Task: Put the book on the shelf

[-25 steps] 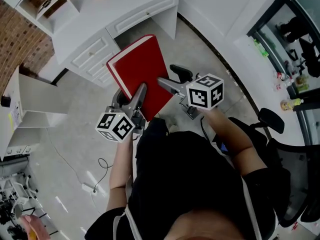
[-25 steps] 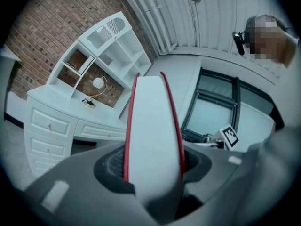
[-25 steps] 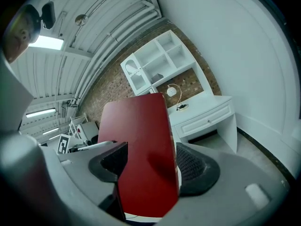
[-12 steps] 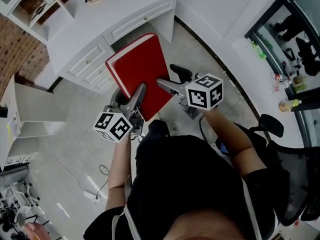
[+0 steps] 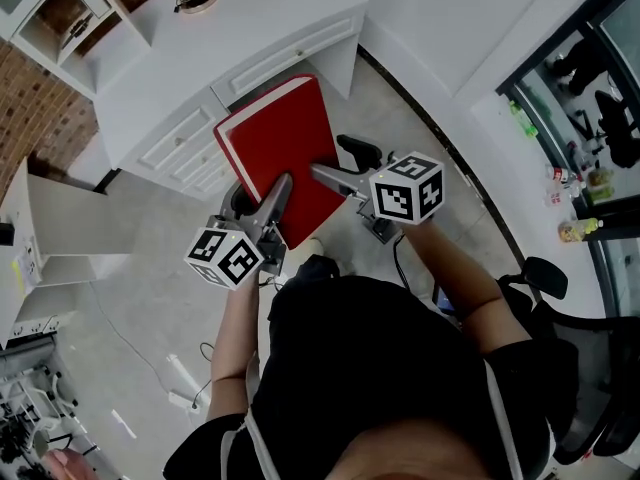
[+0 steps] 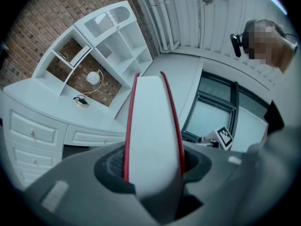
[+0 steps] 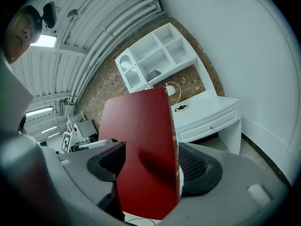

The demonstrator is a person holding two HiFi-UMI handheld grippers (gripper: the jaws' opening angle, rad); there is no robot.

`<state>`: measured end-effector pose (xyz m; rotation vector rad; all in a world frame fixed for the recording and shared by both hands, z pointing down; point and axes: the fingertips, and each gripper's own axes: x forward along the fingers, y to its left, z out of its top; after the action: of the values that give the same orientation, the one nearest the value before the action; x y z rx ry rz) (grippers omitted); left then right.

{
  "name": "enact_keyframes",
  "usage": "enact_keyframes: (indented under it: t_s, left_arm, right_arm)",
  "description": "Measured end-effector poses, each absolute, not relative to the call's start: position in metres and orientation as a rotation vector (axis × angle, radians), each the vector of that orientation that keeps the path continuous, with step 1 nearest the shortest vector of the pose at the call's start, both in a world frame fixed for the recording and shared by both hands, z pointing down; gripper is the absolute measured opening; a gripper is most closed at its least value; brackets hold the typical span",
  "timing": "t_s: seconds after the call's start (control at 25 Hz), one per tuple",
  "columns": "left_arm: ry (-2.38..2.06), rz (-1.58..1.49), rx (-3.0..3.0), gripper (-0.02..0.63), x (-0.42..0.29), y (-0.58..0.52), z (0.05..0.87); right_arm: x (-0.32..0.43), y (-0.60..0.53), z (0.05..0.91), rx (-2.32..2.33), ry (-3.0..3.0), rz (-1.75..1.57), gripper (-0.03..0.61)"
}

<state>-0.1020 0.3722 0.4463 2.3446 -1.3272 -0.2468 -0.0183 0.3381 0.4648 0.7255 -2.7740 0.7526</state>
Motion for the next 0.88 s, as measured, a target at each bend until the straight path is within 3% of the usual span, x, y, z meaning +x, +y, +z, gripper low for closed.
enact_keyframes:
  t_s: [0.88]
  left_arm:
    - [-1.266,-0.242,2.35,0.23,-0.179,0.288,0.454]
  right_arm:
    - [-0.101,0.263,0.47,0.674,-2.749,0.743,0.368]
